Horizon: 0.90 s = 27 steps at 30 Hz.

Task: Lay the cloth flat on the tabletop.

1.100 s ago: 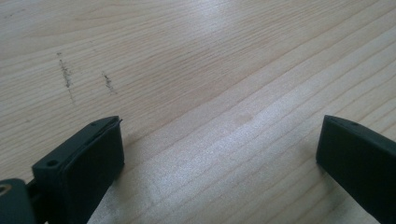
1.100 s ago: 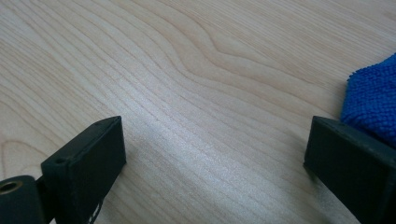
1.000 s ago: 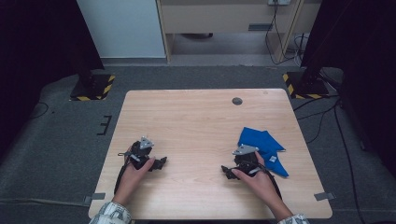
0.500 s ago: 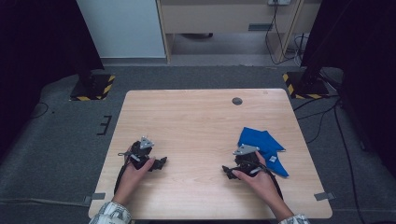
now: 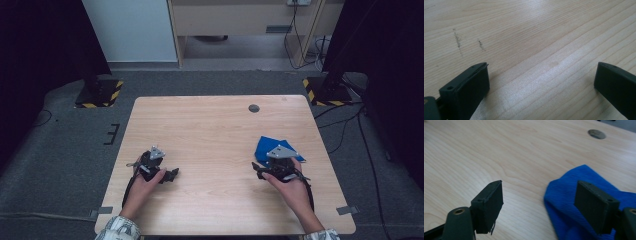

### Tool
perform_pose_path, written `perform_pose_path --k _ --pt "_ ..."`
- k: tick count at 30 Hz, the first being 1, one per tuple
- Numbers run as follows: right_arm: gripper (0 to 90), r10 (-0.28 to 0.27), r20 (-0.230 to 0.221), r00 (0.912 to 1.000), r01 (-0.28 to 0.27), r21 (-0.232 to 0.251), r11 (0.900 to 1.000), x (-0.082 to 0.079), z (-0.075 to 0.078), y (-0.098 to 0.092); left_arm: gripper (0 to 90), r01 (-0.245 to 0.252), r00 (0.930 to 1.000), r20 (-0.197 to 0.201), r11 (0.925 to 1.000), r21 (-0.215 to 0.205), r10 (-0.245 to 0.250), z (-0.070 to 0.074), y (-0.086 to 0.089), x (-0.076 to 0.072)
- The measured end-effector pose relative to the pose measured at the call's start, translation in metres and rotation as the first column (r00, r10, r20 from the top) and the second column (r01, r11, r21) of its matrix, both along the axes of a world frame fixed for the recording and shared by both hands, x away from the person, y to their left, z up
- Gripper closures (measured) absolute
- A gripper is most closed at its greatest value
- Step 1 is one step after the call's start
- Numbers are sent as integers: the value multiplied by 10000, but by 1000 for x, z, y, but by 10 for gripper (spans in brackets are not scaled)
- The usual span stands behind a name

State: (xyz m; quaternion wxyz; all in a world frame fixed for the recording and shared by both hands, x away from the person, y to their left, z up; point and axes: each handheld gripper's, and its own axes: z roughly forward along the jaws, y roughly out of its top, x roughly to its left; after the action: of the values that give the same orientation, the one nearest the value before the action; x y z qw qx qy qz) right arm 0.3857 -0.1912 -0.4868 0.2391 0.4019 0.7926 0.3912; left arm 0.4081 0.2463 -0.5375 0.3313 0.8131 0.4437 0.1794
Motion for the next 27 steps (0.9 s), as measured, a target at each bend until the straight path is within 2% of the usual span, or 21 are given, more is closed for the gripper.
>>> perform_pose_path --k 2,4,15,17,18,20,21,22,25,26,27 --pt "308 -252 187 9995 252 2 9997 1 3 -8 0 12 10000 -2 10000 0 -12 0 0 0" --pt "323 -555 281 9981 557 -45 9984 3 7 -19 0 16 10000 -1 10000 -1 -16 0 0 0" --pt "378 -1143 39 9934 1143 -101 9934 13 0 -50 0 34 10000 2 10000 1 -34 0 0 0" --pt "311 -1202 -235 9925 1205 128 9926 17 -5 -56 0 33 10000 2 10000 0 -33 0 0 0" --pt "311 -1202 -235 9925 1205 128 9926 17 -5 -56 0 34 10000 1 10000 2 -34 0 0 0" --pt "233 -1190 -424 9920 1192 15 9929 21 -12 -57 0 31 10000 2 10000 -1 -31 0 0 0" --pt "176 -1191 -694 9905 1176 -249 9927 26 -21 -58 0 36 10000 1 10000 4 -36 0 0 0" --pt "176 -1191 -694 9905 1176 -249 9927 26 -21 -58 0 36 10000 1 10000 4 -36 0 0 0" --pt "147 -1140 -1058 9878 1115 -294 9933 31 -30 -58 0 35 10000 2 10000 1 -35 0 0 0" --pt "144 -1129 -1313 9849 1108 -233 9936 34 -33 -59 0 34 10000 3 10000 -1 -34 0 0 0" --pt "144 -1129 -1313 9849 1108 -233 9936 34 -33 -59 0 35 10000 1 10000 1 -35 0 0 0"
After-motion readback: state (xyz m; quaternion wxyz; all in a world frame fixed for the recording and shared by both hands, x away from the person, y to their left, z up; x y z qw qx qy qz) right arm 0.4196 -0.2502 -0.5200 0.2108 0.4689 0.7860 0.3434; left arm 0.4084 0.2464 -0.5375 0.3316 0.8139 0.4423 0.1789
